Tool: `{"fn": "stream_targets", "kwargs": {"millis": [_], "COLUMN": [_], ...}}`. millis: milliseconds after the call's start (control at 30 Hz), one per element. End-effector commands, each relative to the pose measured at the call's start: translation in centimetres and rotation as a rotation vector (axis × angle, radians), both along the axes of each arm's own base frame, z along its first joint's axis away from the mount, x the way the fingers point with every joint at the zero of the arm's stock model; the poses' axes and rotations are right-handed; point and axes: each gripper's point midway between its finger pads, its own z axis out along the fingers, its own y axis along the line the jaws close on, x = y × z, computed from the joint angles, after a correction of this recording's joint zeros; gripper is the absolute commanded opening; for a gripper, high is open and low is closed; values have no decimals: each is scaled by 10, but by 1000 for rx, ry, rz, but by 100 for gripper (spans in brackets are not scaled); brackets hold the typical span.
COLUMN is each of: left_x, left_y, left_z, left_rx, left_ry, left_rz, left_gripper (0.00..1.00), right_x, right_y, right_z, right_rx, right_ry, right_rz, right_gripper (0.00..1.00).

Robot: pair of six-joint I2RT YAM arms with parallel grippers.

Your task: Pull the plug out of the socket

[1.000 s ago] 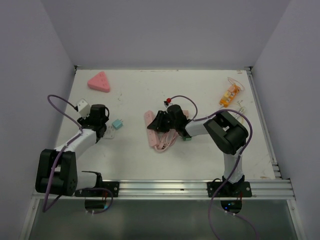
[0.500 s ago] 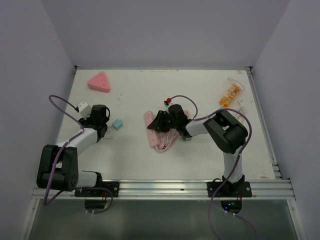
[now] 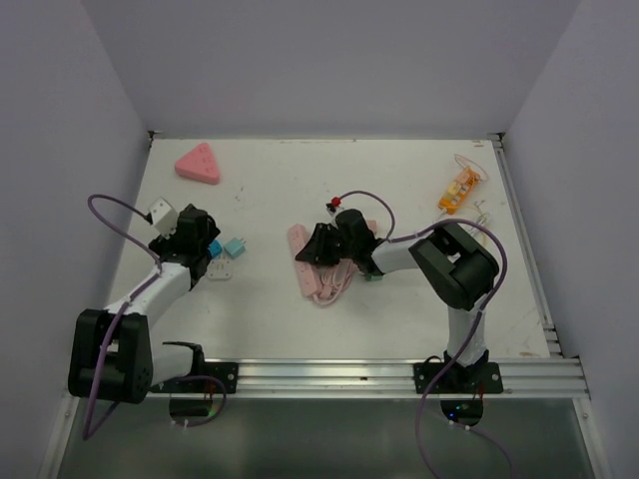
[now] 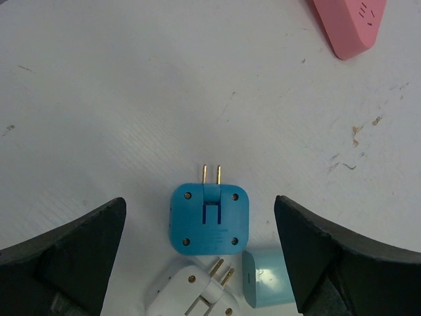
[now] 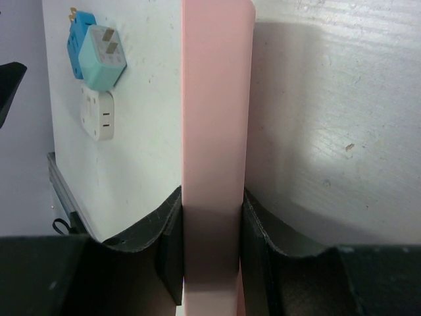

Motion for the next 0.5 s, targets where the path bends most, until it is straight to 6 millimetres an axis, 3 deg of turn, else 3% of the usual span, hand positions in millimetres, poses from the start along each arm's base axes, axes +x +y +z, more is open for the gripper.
{"fn": "stream_targets", "kwargs": {"millis": [0, 167, 267, 300, 367, 400, 467], "left_x": [7, 11, 11, 12, 8, 6, 1], "left_y": [2, -10, -20, -22, -27, -27, -31], "left_z": [25, 56, 87, 105, 118, 132, 139], "left_rx": [-6, -23, -21, -3, 1, 24, 33], "left_ry": [-63, -79, -113, -143, -141, -158, -148], "left_rz": [8, -79, -163, -193, -241, -264, -308], "left_gripper": [99, 99, 100, 99, 100, 100, 100], "right_x": [-51, -52, -49, -46, -47, -48, -51], "right_y": [-49, -48, -53, -51, -56, -57, -60], "right_z": [-70, -47, -28, -21, -9, -5, 9], "right_rx": [-296, -341, -374, -377, -414, -425, -446], "right_ry": [142, 81, 34, 12, -17, -28, -58], "right_rz": [63, 92, 97, 97, 105, 109, 121], "right_gripper": [0, 0, 9, 23, 39, 53, 69]}}
